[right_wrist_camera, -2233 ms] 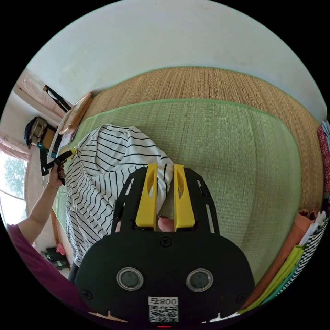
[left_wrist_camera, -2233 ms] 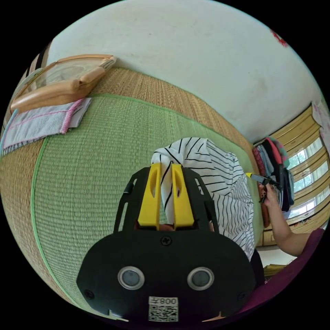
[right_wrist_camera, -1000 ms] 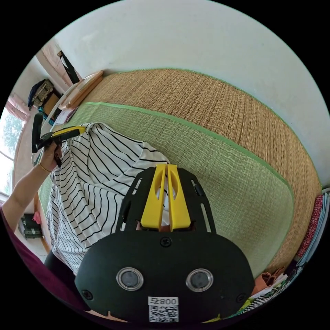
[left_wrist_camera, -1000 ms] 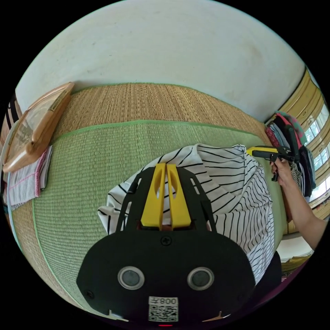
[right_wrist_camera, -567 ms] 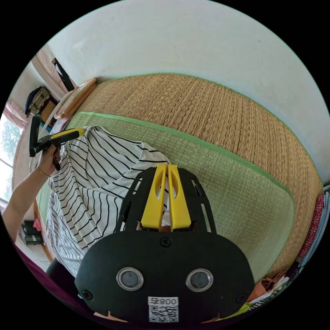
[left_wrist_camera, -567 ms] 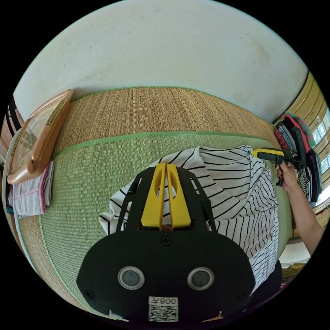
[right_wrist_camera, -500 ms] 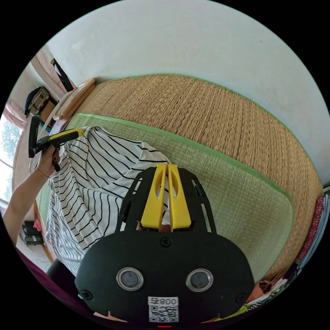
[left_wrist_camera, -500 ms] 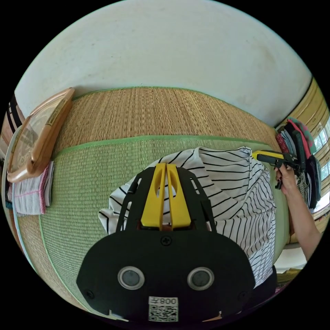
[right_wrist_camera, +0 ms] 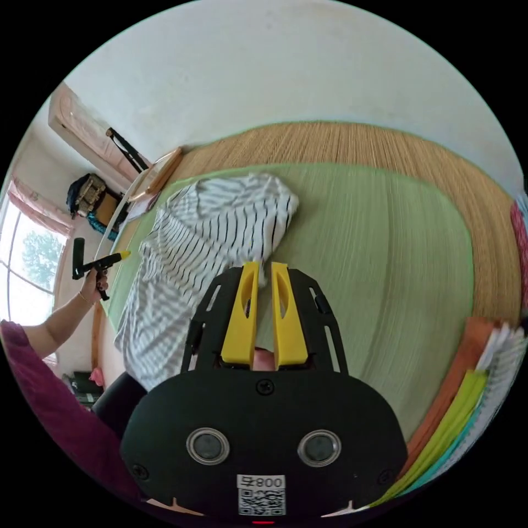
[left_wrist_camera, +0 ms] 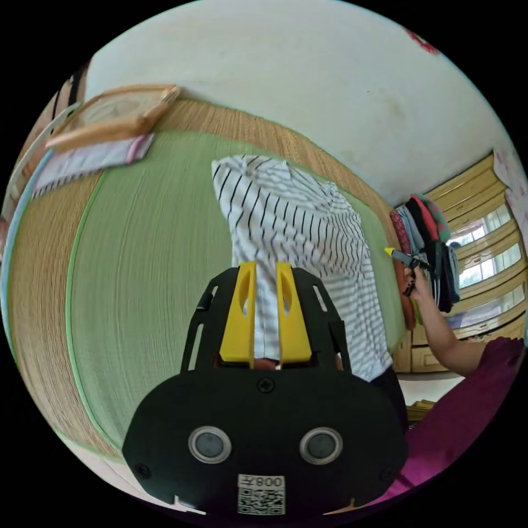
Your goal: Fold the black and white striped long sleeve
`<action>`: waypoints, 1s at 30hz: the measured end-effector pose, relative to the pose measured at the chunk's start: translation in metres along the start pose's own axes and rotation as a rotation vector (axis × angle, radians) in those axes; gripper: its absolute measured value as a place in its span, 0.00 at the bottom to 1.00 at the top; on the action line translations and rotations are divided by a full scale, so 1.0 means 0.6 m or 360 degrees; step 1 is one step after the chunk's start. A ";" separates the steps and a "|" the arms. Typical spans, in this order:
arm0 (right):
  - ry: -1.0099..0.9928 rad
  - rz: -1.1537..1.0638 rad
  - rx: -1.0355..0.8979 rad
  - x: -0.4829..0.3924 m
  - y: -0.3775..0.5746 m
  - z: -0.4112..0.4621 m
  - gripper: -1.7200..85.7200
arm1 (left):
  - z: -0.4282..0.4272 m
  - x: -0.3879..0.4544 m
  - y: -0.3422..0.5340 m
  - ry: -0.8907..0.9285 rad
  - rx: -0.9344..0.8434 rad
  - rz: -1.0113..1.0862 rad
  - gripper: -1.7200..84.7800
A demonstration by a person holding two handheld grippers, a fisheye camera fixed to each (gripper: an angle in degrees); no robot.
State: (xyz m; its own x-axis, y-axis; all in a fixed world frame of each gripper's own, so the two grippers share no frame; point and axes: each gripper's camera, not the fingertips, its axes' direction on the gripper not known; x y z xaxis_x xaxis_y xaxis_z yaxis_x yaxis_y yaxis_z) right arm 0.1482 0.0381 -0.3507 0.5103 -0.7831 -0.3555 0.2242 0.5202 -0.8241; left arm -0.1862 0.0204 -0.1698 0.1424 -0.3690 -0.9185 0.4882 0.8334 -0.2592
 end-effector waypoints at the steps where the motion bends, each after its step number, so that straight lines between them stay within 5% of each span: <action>1: -0.0008 0.0028 -0.0023 -0.002 0.031 0.000 0.08 | -0.023 -0.007 0.054 -0.0016 -0.0023 -0.0071 0.10; 7: -0.0111 0.0294 -0.0243 -0.029 0.282 -0.011 0.09 | -0.121 0.013 0.238 0.0082 -0.0069 -0.0287 0.11; 18: -0.0269 0.0460 -0.0298 -0.066 0.409 0.010 0.09 | -0.194 0.132 0.206 -0.0336 -0.0353 -0.0018 0.05; 23: -0.0277 0.0491 -0.0264 -0.077 0.434 0.002 0.09 | -0.391 0.105 0.208 0.0186 0.0122 -0.0297 0.03; 30: -0.0215 0.0510 -0.0243 -0.112 0.463 0.001 0.11 | -0.443 -0.031 0.259 0.0247 0.0088 -0.0766 0.02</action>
State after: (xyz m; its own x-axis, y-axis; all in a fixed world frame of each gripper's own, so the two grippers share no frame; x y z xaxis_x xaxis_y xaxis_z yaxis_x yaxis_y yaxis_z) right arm 0.1768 0.2358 -0.5555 0.6415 -0.5319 -0.5528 -0.0855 0.6666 -0.7405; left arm -0.3418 0.2661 -0.2720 -0.2379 -0.6368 -0.7334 0.5126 0.5590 -0.6517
